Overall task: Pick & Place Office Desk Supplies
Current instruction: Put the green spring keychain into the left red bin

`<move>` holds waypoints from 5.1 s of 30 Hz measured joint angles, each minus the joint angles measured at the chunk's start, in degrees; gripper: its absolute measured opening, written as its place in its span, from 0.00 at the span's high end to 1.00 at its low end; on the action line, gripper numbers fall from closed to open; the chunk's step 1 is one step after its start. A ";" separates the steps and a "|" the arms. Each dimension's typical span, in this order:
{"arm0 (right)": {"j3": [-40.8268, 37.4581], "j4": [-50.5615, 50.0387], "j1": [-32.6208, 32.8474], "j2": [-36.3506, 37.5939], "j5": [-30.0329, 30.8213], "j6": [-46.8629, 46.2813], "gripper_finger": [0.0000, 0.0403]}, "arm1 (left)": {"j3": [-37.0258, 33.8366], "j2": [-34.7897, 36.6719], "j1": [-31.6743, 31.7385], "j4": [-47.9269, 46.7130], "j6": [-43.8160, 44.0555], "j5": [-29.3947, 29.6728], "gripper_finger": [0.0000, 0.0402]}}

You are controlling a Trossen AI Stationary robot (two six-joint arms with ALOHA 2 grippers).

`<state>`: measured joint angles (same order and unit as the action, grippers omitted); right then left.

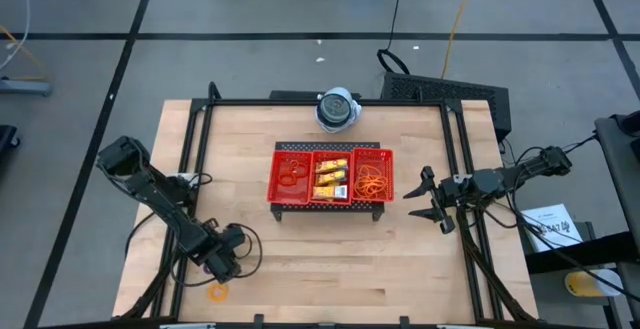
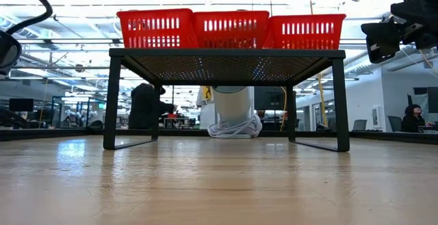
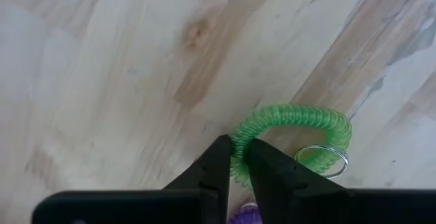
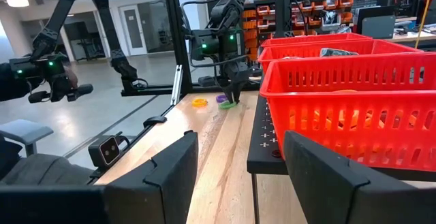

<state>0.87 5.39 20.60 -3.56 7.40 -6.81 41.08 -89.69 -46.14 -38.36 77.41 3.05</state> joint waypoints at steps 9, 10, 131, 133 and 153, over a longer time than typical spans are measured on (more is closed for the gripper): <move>0.00 0.00 0.01 0.01 0.00 -0.02 0.49 | 0.84 -0.16 0.80 1.72 -1.11 2.03 0.94; 0.00 0.00 0.00 0.01 0.00 0.00 0.49 | 1.26 -0.25 0.99 1.87 -1.93 2.43 0.95; 0.00 0.07 0.02 0.00 0.00 -0.02 0.49 | 4.09 22.84 27.79 39.86 -71.32 43.08 0.90; 0.00 0.07 0.01 -0.01 0.00 0.00 0.49 | 4.09 22.84 27.92 39.87 -67.42 43.08 0.90; 0.00 0.06 0.00 -0.01 0.00 -0.02 0.49 | 4.09 22.84 28.49 40.34 -63.39 43.08 0.90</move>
<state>0.86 5.45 20.60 -3.57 7.40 -6.83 45.17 -66.85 -17.65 1.98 14.02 46.13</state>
